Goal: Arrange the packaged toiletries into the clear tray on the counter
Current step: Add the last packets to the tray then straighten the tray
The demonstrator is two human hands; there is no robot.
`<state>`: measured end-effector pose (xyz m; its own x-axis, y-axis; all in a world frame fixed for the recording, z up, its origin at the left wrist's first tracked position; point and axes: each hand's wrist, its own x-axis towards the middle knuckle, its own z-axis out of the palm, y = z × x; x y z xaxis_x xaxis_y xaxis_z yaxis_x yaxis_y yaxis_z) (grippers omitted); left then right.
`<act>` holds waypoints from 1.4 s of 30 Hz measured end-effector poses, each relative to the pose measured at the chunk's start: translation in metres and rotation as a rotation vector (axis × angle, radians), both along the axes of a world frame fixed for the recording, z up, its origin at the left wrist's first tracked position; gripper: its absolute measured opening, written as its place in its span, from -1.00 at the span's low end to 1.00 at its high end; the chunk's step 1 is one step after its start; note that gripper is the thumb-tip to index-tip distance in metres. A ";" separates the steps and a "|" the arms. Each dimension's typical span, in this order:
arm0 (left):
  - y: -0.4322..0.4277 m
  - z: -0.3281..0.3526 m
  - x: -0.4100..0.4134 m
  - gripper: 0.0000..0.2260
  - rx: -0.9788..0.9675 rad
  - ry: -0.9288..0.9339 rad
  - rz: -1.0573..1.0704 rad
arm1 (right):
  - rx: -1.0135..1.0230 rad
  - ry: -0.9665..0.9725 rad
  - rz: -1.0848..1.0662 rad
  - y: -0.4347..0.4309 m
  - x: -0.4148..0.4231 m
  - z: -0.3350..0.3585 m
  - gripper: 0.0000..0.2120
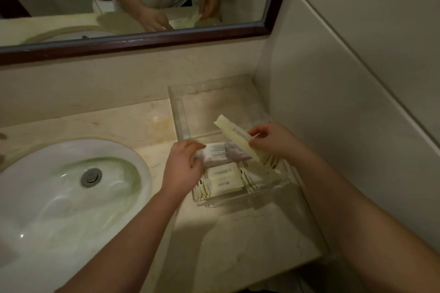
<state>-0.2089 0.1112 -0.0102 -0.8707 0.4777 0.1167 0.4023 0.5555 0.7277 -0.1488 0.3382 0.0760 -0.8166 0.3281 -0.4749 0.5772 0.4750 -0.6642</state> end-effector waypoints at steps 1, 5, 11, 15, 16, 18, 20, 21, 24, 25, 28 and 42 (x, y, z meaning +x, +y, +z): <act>0.001 0.004 -0.001 -0.72 0.073 -0.076 0.063 | 0.019 -0.001 0.049 -0.001 -0.005 0.001 -0.82; 0.007 0.026 -0.011 -0.68 0.363 -0.381 0.163 | 0.121 0.115 0.178 -0.008 -0.018 0.000 -0.86; 0.011 0.028 -0.025 -0.96 0.201 -0.415 0.147 | 0.137 0.086 0.267 -0.011 -0.021 -0.020 -0.93; 0.014 0.015 -0.020 -0.93 -0.002 -0.372 0.183 | 0.231 -0.001 0.322 -0.009 -0.023 -0.032 -0.86; 0.016 0.014 -0.018 -0.93 -0.040 -0.345 0.203 | 0.242 -0.008 0.320 -0.009 -0.024 -0.035 -0.86; 0.021 0.011 -0.014 -0.95 -0.112 -0.299 0.246 | 0.257 -0.005 0.292 -0.010 -0.024 -0.043 -0.88; 0.024 0.007 -0.010 -0.95 -0.199 -0.258 0.273 | 0.294 0.017 0.261 -0.013 -0.022 -0.052 -0.92; 0.025 0.005 -0.009 -0.94 -0.226 -0.242 0.289 | 0.309 0.037 0.247 -0.014 -0.021 -0.056 -0.93; 0.025 0.000 -0.004 -0.94 -0.269 -0.181 0.334 | 0.361 0.116 0.197 -0.017 -0.015 -0.065 -0.95; 0.025 -0.001 -0.003 -0.95 -0.283 -0.153 0.336 | 0.386 0.140 0.187 -0.017 -0.013 -0.067 -0.94; 0.024 -0.002 0.002 -0.93 -0.296 -0.074 0.332 | 0.449 0.207 0.177 -0.016 -0.008 -0.072 -0.89; -0.002 0.000 0.055 -0.60 0.009 -0.644 0.445 | 0.239 0.011 -0.431 -0.012 0.092 -0.087 -0.52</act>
